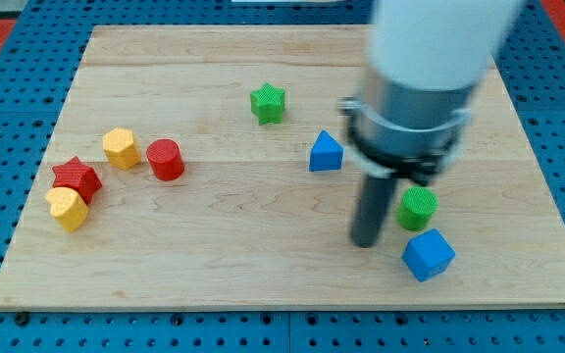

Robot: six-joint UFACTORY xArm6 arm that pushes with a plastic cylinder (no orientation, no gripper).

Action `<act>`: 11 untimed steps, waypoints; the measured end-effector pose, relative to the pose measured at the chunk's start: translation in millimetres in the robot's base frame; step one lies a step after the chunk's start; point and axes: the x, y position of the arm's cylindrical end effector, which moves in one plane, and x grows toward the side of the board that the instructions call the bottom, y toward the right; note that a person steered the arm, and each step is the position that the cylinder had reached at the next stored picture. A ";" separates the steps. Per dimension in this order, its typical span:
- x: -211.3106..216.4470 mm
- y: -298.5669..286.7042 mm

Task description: Separate the green circle and the blue cube

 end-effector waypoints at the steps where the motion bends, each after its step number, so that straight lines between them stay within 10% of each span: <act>1: 24.5 6.9; 3: 36.5 111.0; 6: 11.8 103.6; 11: -53.3 -26.6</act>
